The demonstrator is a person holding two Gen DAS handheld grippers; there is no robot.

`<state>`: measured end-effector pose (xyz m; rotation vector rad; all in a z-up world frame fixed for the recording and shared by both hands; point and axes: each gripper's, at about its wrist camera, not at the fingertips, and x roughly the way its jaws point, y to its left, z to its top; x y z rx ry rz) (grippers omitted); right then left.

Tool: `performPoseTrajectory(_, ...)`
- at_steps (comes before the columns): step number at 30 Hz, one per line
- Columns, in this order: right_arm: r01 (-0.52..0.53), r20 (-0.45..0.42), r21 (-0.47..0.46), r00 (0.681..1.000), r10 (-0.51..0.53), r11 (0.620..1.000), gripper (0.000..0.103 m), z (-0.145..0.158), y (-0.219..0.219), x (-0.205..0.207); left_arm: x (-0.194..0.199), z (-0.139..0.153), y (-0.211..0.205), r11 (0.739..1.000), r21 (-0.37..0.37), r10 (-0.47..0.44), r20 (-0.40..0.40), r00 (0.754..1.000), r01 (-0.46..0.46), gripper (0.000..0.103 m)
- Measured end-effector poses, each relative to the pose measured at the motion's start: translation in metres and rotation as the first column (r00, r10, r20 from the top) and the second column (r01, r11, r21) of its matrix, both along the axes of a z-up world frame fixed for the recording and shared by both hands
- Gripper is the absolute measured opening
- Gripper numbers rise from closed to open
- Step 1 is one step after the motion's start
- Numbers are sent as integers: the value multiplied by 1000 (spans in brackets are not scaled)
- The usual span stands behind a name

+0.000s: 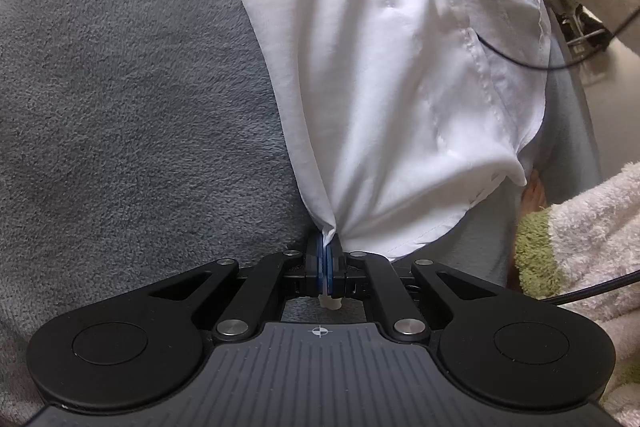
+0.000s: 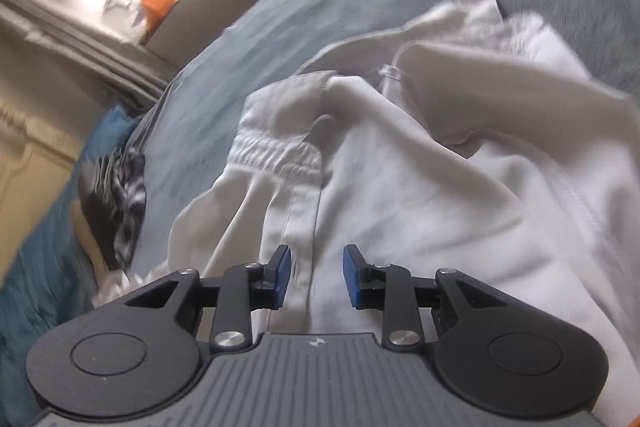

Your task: Fold clothes

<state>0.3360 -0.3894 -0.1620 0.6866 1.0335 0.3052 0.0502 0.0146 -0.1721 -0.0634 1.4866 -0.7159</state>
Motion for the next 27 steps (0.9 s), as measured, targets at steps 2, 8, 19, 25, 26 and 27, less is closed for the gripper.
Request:
performPoseTrajectory(2,4,-25,36,1000,-3,999,31,-7,1,9,0,0,3,1000,-2,2,-8,1000,-2,3)
performPoseTrajectory(8,-48,9,3,999,48,999,30,-8,18,13,1,0,12,1000,-1,11,-32,999,-11,3)
performPoseTrajectory(19,-75,244,-285,959,148,956,1,35,47,-2,-3,3,26,1000,1,13,-52,999,-13,3)
performPoseTrajectory(25,-88,289,-622,898,333,778,1,39,84,-11,-2,1,16,1000,10,4,-48,999,-4,3)
performPoseTrajectory(26,-90,266,-686,893,364,722,1,32,92,-10,-3,1,17,1000,12,2,-46,999,-2,3)
performPoseTrajectory(27,-91,240,-744,888,393,661,1,26,99,-10,-4,1,18,1000,13,0,-43,999,1,3)
